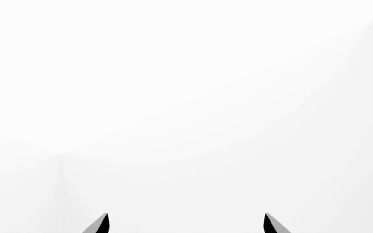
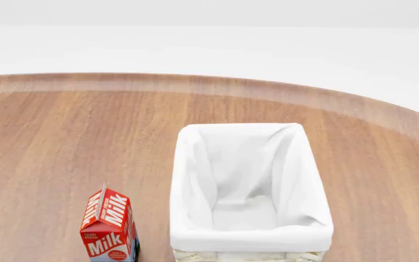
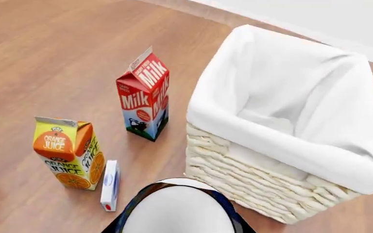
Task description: Pick up the alphabet soup and the tomato sauce, and put them in the basket.
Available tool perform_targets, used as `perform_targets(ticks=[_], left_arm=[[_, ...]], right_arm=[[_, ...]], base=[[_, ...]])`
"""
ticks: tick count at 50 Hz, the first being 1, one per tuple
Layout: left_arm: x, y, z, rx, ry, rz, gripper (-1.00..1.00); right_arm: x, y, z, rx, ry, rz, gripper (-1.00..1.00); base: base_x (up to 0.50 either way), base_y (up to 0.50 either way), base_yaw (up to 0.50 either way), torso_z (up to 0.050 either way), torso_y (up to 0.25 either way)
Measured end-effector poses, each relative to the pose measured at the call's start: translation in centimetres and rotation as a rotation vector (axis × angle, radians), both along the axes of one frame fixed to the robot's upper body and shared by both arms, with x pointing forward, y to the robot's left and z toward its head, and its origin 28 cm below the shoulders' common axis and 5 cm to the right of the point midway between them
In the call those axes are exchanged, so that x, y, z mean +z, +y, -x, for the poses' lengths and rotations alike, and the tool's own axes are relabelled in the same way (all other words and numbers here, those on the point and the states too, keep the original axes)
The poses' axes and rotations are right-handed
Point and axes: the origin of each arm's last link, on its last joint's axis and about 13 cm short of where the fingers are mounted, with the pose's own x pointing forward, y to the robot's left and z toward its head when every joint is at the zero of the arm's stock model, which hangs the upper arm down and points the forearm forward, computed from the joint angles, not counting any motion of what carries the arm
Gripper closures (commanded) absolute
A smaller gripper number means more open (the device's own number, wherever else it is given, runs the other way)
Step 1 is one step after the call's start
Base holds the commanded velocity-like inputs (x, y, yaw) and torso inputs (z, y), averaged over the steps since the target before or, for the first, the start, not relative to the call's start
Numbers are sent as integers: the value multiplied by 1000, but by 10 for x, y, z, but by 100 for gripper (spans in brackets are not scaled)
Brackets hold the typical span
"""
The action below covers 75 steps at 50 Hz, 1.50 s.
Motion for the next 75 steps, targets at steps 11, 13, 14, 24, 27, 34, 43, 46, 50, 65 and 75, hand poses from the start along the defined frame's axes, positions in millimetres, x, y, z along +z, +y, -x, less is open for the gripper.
perform_targets(ticks=[11, 13, 14, 24, 27, 34, 43, 46, 50, 65, 75], left_arm=[[2, 0, -1, 1, -2, 1, -100], [2, 0, -1, 1, -2, 1, -100], [2, 0, -1, 1, -2, 1, -100], [2, 1, -1, 1, -3, 1, -100], [2, 1, -1, 1, -3, 1, -100], [2, 0, -1, -1, -1, 0, -100], [2, 0, -1, -2, 0, -1, -100], [3, 0, -1, -2, 1, -2, -100], [2, 0, -1, -3, 1, -2, -100], [1, -1, -1, -6, 4, -4, -100], [1, -2, -1, -8, 5, -4, -100]], right_arm=[[32, -6, -17, -45, -92, -42, 100], [38, -7, -21, -52, -108, -49, 100], [41, -7, -22, -55, -115, -52, 100], [69, -11, -45, -99, -192, -83, 100], [77, -13, -54, -116, -211, -90, 100], [87, -15, -76, -155, -241, -102, 100], [88, -17, -110, -202, -257, -83, 100], [86, -17, -122, -214, -258, -68, 100], [82, -18, -139, -230, -257, -42, 100], [64, -21, -186, -286, -235, 13, 100], [54, -21, -205, -305, -225, 29, 100]], base=[[0, 0, 0, 0, 1], [0, 0, 0, 0, 0], [0, 0, 0, 0, 0], [0, 0, 0, 0, 0], [0, 0, 0, 0, 3], [0, 0, 0, 0, 0], [0, 0, 0, 0, 0], [0, 0, 0, 0, 3], [0, 0, 0, 0, 0], [0, 0, 0, 0, 1], [0, 0, 0, 0, 0]])
